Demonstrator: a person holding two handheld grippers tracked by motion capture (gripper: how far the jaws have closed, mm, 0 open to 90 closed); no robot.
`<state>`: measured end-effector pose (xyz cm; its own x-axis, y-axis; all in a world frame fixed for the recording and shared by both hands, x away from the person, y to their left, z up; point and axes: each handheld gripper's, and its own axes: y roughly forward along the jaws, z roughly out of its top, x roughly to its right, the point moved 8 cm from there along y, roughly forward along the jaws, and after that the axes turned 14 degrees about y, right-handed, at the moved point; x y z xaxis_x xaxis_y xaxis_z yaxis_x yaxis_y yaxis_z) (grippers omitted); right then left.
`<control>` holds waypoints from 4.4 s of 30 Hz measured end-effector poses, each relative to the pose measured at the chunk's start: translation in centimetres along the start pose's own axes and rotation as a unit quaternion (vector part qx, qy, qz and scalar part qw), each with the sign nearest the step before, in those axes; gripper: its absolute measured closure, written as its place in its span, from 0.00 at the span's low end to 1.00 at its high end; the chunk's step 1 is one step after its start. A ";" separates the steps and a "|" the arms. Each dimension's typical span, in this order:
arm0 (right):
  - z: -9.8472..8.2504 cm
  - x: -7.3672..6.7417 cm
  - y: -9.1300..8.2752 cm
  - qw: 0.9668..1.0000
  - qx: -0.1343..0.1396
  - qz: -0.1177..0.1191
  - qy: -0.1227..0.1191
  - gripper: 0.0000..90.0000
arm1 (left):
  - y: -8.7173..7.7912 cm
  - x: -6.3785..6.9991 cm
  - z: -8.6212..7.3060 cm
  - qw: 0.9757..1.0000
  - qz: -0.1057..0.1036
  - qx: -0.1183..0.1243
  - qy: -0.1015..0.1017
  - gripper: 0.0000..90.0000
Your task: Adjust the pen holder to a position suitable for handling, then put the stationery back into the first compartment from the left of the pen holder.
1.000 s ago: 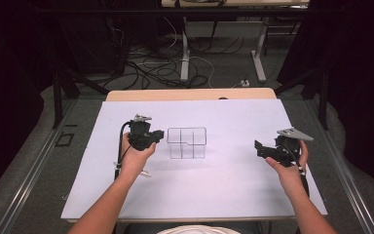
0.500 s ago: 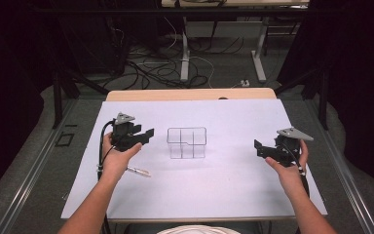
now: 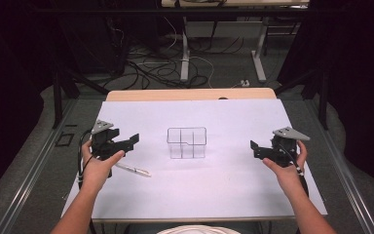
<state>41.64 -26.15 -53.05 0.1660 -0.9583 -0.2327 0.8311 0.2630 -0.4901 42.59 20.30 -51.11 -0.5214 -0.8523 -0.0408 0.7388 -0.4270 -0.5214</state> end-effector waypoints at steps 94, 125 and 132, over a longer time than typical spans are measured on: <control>-8.4 -29.8 7.0 0.898 -0.231 0.267 -0.262 0.59 | -2.9 -5.2 -1.6 0.998 0.052 0.014 -0.039 0.00; -11.2 -35.8 11.7 0.873 -0.265 0.279 -0.298 0.69 | -3.0 -5.5 -1.6 0.998 0.051 0.016 -0.043 0.00; -11.6 -36.6 12.6 0.874 -0.270 0.277 -0.295 0.71 | -3.1 -5.7 -1.8 0.997 0.051 0.016 -0.046 0.00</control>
<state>39.85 13.51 -60.47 0.8408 -0.5158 -0.1641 0.1917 0.5673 -0.8009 42.53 27.03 -50.77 -0.4023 -0.9154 -0.0125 0.8000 -0.3449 -0.4909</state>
